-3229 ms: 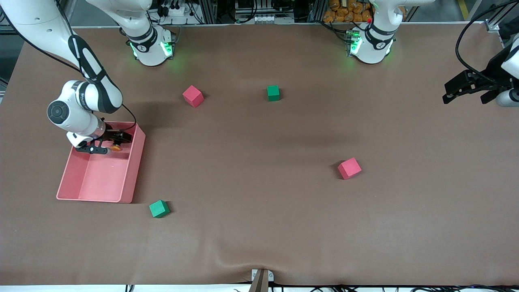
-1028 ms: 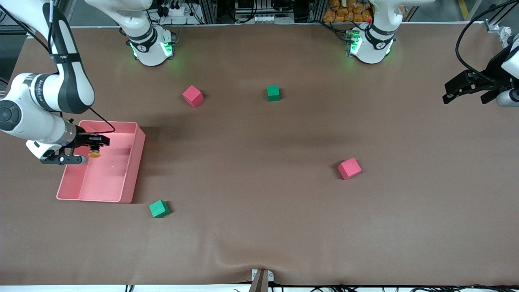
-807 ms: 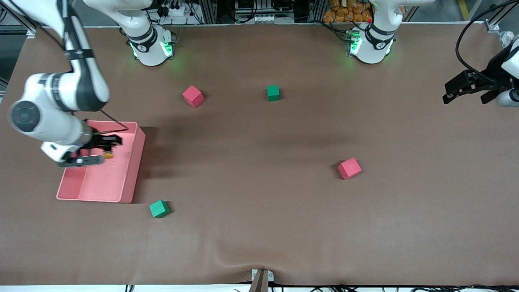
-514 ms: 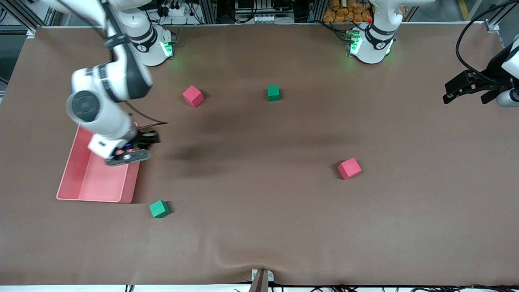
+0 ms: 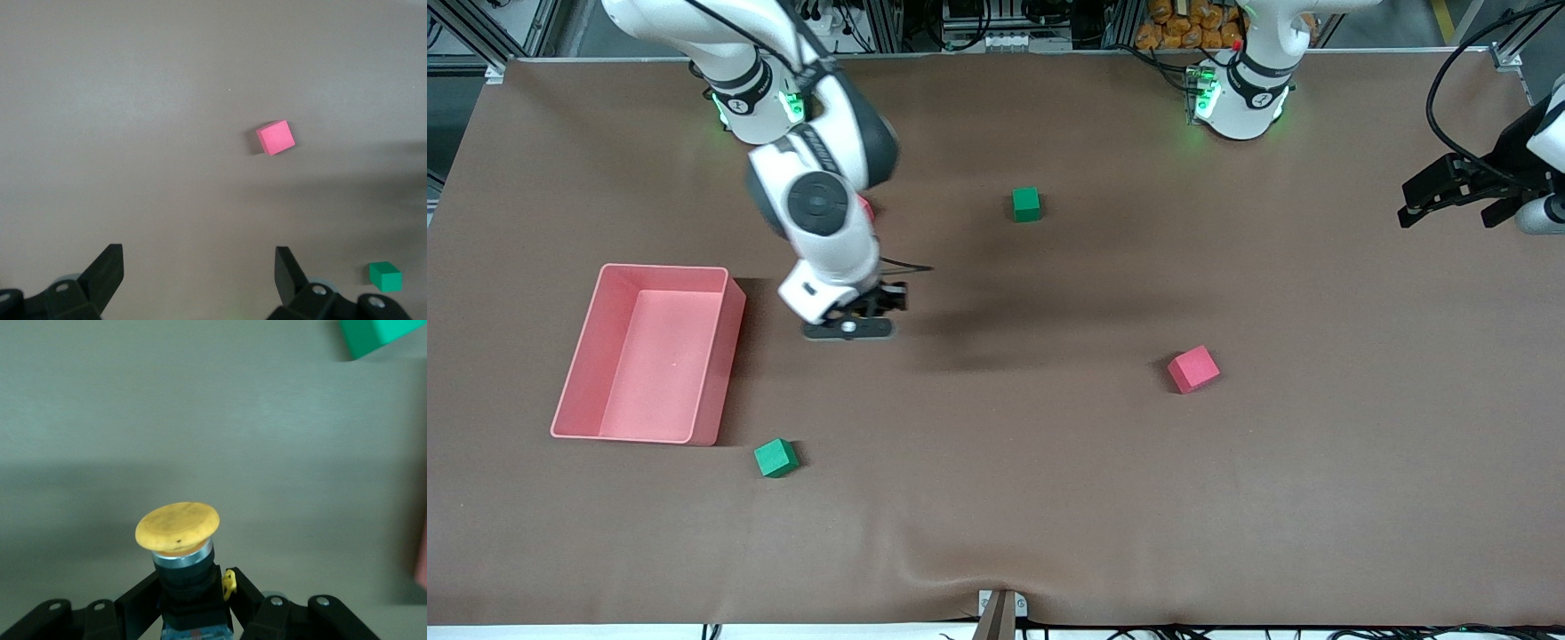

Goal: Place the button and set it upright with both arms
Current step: 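Carry the button with the right gripper to the table middle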

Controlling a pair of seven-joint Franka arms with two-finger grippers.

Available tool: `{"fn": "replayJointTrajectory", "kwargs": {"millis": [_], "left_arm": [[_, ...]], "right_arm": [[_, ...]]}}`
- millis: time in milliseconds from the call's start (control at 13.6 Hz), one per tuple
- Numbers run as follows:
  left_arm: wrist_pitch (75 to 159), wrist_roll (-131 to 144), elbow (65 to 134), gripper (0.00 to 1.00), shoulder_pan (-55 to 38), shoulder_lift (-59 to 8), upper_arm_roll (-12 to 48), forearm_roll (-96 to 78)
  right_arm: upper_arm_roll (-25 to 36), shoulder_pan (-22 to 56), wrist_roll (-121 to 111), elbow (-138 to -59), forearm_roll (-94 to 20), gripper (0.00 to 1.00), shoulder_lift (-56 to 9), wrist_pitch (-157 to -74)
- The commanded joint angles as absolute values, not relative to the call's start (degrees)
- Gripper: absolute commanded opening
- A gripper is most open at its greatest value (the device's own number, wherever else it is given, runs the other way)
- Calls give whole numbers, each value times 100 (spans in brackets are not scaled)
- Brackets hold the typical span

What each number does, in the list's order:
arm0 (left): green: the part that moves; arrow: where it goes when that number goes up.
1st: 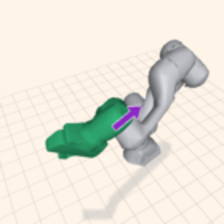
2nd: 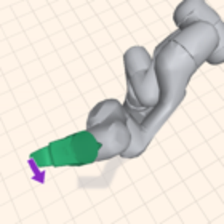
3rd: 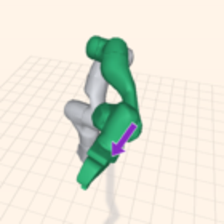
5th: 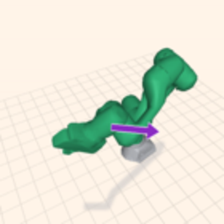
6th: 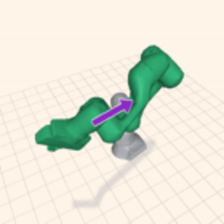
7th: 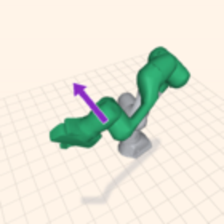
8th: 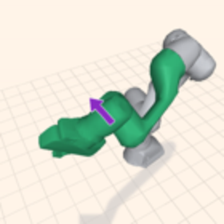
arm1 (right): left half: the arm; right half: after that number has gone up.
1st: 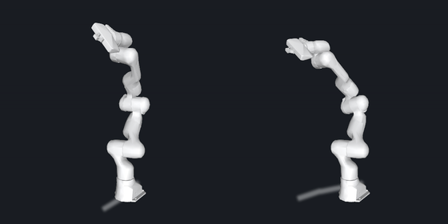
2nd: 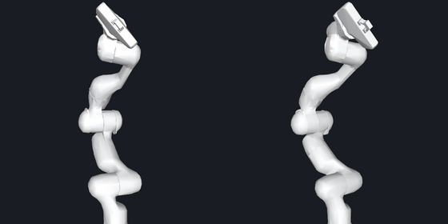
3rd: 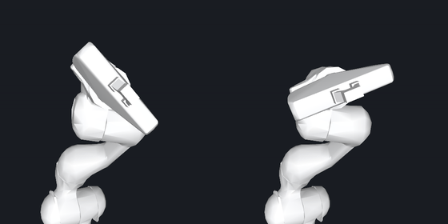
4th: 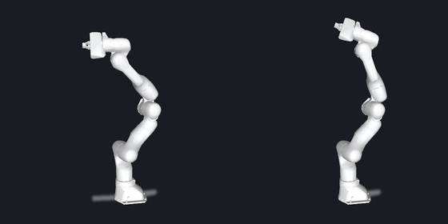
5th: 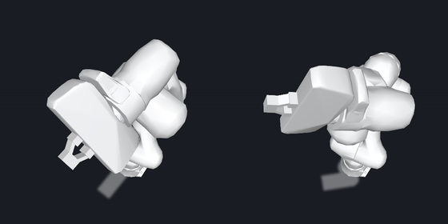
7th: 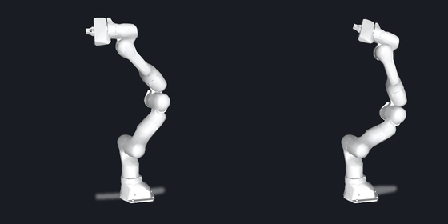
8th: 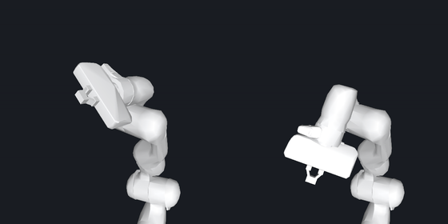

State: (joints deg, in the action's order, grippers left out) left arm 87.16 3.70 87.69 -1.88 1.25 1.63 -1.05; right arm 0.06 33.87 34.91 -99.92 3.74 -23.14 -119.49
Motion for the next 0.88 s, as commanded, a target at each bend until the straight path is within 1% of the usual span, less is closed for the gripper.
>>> {"fn": "replayJointTrajectory", "kwargs": {"millis": [0,147,220,367,514,587,734,807], "left_arm": [[8613,422,8648,100,-149,79,185,-149],[8613,422,8648,100,-149,79,185,-149],[8613,422,8648,100,-149,79,185,-141],[8613,422,8648,100,-149,79,185,-149],[8613,422,8648,100,-149,79,185,-149],[8613,422,8648,100,-149,79,185,-149],[8613,422,8648,100,-149,79,185,-149],[8613,422,8648,100,-149,79,185,-141]], "right_arm": [[97,3900,4181,-8784,492,15,-3407,-11839],[97,4182,4630,-8080,501,15,-3970,-11848],[97,4253,4780,-7894,501,15,-4129,-11961],[88,4402,4825,-7866,475,15,-4376,-12600],[88,4570,5139,-7814,475,15,-4762,-13242],[97,4666,5333,-7726,475,16,-4972,-13428],[97,4754,5440,-7480,483,18,-5237,-13412],[97,4755,5467,-7480,483,23,-5256,-13403]]}}
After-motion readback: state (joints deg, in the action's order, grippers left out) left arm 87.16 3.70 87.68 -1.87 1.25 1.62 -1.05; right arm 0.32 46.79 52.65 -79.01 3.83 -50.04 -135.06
